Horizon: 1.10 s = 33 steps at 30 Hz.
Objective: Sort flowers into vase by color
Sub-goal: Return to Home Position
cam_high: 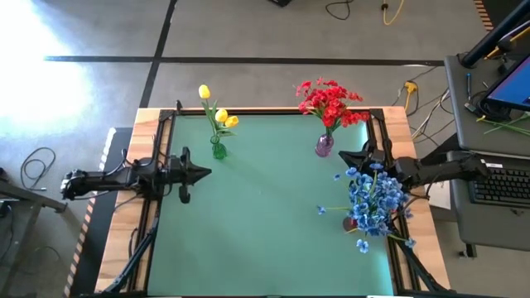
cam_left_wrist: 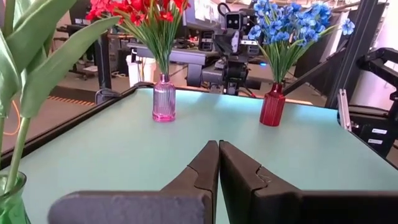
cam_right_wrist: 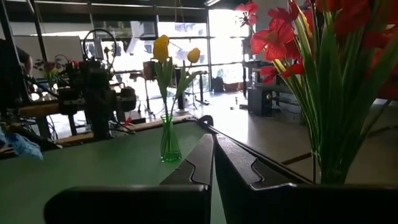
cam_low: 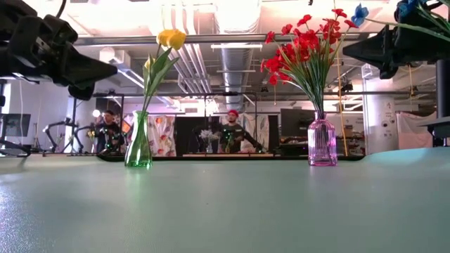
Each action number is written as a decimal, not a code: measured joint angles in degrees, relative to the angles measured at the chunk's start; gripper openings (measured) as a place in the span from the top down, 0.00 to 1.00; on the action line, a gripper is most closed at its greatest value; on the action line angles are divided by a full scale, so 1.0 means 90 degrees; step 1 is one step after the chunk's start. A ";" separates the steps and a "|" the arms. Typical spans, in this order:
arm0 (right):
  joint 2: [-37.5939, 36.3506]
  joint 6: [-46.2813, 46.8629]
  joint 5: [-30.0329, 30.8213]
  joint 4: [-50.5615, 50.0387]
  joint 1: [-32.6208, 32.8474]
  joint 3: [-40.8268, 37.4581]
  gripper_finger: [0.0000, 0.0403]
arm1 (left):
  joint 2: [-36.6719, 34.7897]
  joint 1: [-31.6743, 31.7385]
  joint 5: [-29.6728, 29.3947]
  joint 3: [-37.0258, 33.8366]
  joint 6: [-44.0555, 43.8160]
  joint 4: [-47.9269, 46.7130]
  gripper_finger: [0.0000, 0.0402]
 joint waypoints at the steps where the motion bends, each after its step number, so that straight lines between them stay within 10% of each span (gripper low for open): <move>1: 0.0003 -0.0006 0.0001 -0.0012 0.0002 0.0000 0.98 | 0.0022 0.0000 0.0001 0.0000 -0.0001 0.0000 1.00; 23: -0.0298 -0.0103 -0.0022 -0.0287 0.0019 -0.0119 0.98 | 0.0369 -0.0005 -0.0007 0.0001 -0.0006 -0.0015 1.00; 33: -0.0530 0.0860 0.1071 -0.1421 0.0002 -0.0157 0.98 | 0.0459 -0.0002 -0.0006 0.0002 -0.0006 -0.0015 1.00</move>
